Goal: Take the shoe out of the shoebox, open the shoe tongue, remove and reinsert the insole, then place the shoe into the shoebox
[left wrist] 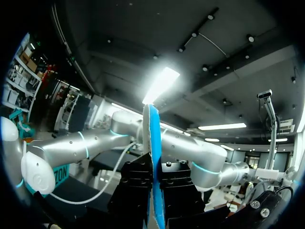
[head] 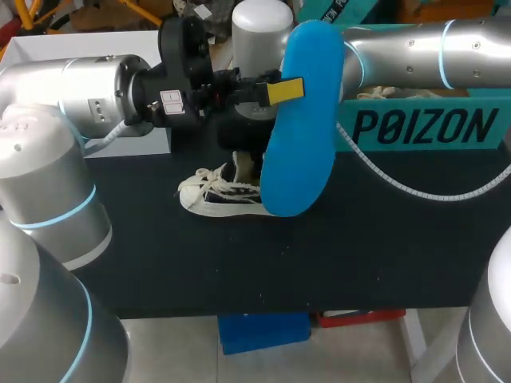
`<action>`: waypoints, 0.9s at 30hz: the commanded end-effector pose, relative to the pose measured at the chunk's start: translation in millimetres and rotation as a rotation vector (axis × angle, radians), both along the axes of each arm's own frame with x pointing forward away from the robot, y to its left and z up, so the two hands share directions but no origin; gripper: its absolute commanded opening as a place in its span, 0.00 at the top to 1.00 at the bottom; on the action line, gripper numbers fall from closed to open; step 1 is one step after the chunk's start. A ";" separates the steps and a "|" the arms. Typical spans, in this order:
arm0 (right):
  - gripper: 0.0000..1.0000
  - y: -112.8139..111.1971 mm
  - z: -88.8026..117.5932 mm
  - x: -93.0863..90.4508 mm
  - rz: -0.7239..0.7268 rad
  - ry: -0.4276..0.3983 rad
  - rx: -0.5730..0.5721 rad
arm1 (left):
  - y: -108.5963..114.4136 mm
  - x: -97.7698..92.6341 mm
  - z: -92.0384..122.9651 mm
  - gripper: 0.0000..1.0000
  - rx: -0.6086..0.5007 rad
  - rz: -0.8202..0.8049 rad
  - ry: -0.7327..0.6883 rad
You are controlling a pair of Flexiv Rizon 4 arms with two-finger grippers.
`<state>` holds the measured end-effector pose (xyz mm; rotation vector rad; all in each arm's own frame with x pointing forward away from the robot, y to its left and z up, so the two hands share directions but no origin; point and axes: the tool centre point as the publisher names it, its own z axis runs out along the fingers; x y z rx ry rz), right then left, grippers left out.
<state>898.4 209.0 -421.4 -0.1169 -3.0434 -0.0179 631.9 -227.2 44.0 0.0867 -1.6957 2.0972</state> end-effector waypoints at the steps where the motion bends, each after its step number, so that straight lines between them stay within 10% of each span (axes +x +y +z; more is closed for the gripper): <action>1: 1.00 0.3 0.5 -1.0 0.000 0.001 -0.002 | -1.5 -1.0 -0.9 1.00 -0.001 0.004 0.000; 12: 1.00 -1.0 -4.4 -1.5 -0.024 0.004 -0.031 | -1.5 -1.0 -0.9 1.00 -0.001 0.004 0.000; 16: 1.00 -4.5 25.5 -9.0 -0.173 0.010 -0.057 | -1.5 -1.0 -0.9 1.00 -0.001 0.004 0.000; 27: 1.00 -63.2 101.4 -24.8 -1.087 -0.009 -0.014 | -1.5 -1.0 -0.9 1.00 -0.001 0.004 0.000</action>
